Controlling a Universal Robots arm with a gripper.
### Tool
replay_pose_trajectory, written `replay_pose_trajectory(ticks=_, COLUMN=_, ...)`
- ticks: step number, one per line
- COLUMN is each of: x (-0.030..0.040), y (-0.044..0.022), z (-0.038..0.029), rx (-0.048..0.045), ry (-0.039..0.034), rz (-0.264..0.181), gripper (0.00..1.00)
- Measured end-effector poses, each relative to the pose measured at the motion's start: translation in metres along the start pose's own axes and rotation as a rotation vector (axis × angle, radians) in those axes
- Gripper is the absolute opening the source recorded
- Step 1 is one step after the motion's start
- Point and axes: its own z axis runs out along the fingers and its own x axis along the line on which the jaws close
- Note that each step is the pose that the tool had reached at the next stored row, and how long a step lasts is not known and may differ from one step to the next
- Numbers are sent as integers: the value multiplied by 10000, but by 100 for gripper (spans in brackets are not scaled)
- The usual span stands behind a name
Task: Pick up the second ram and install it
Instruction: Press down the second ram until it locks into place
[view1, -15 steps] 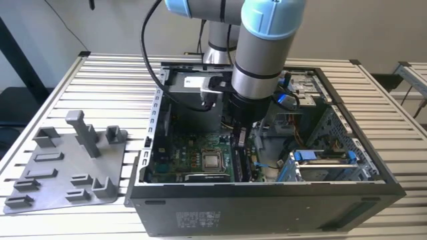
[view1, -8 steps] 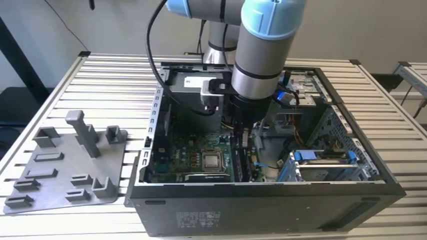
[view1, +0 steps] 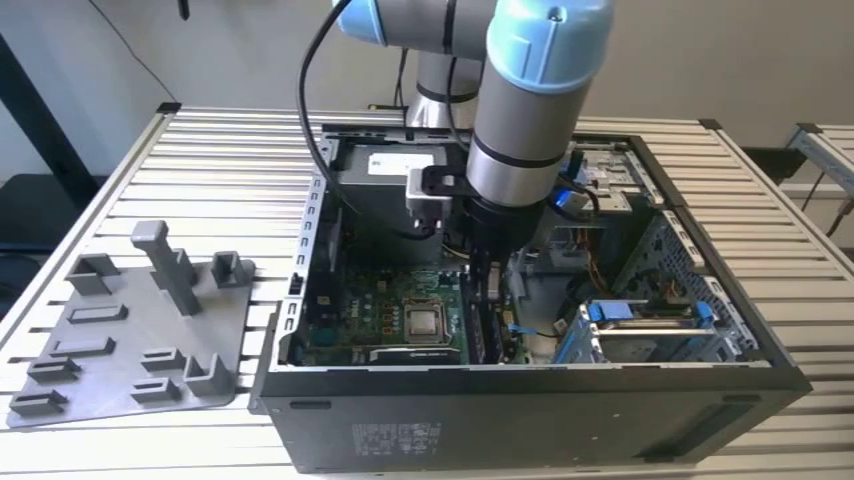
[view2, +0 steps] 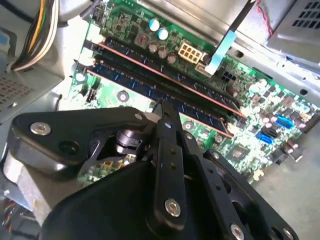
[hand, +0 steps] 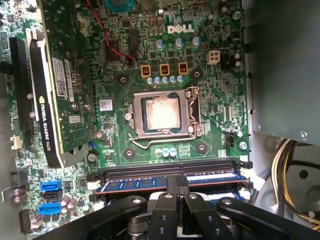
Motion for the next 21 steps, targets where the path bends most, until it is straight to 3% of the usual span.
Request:
replay_pose_trajectory(ticks=7, x=4, y=-4, z=118, rx=-2, ry=16, rz=0, gripper=11)
replay_pose_trajectory(ticks=9, x=4, y=-4, z=125, rx=-1, ry=6, rz=0, gripper=11)
replay_pose_trajectory(ticks=11, x=-6, y=-5, z=73, rx=3, ry=-23, rz=1, gripper=11)
replay_pose_trajectory(ticks=19, x=-6, y=-1, z=-297, rx=0, ry=-1, rz=1, gripper=11)
replay_pose_trajectory(ticks=21, x=-7, y=0, z=-360, rx=-1, ry=2, rz=0, gripper=11)
